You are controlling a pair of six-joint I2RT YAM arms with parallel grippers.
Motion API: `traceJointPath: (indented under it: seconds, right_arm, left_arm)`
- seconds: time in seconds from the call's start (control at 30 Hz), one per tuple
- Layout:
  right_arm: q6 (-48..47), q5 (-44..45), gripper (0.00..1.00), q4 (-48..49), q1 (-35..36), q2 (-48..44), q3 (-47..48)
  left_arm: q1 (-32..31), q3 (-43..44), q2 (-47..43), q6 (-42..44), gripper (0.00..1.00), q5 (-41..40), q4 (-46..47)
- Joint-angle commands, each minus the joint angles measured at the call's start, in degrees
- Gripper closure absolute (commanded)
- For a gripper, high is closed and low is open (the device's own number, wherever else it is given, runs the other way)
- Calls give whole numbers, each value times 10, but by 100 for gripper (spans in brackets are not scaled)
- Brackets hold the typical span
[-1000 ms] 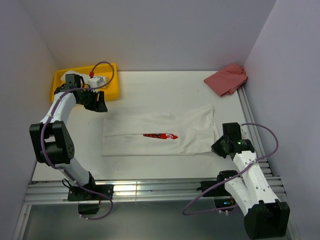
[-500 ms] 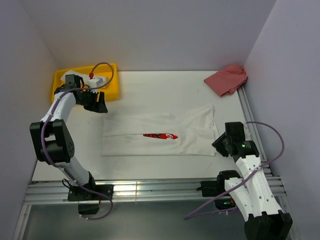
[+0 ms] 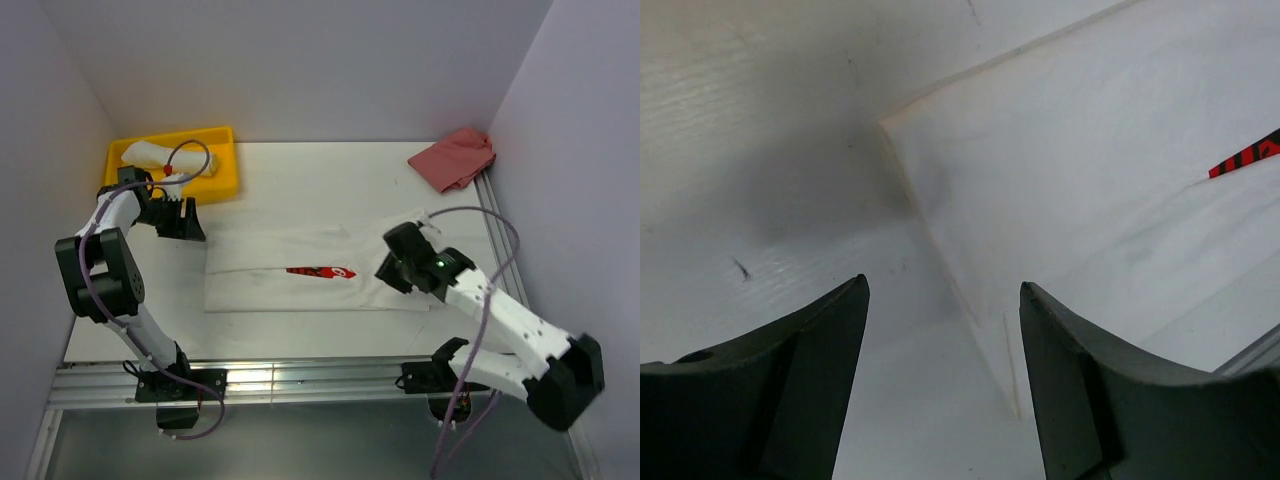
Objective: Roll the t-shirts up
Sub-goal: Roll the tshirt
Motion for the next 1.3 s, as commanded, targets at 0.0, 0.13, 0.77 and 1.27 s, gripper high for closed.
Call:
traceJointPath:
  seconds: [0.0, 0.13, 0.77, 1.27]
  right_arm:
    - [51, 61, 58, 88, 108, 103, 98]
    - [47, 67, 59, 129, 195, 281, 210]
    - [-20, -4, 61, 166, 359, 829, 805]
    - [8, 31, 62, 123, 392, 875, 829]
  left_arm:
    - [-2, 2, 28, 14, 32, 37, -14]
    - [-2, 4, 49, 14, 31, 45, -10]
    - [-3, 24, 109, 26, 31, 93, -3]
    - [-12, 10, 108, 26, 31, 96, 8]
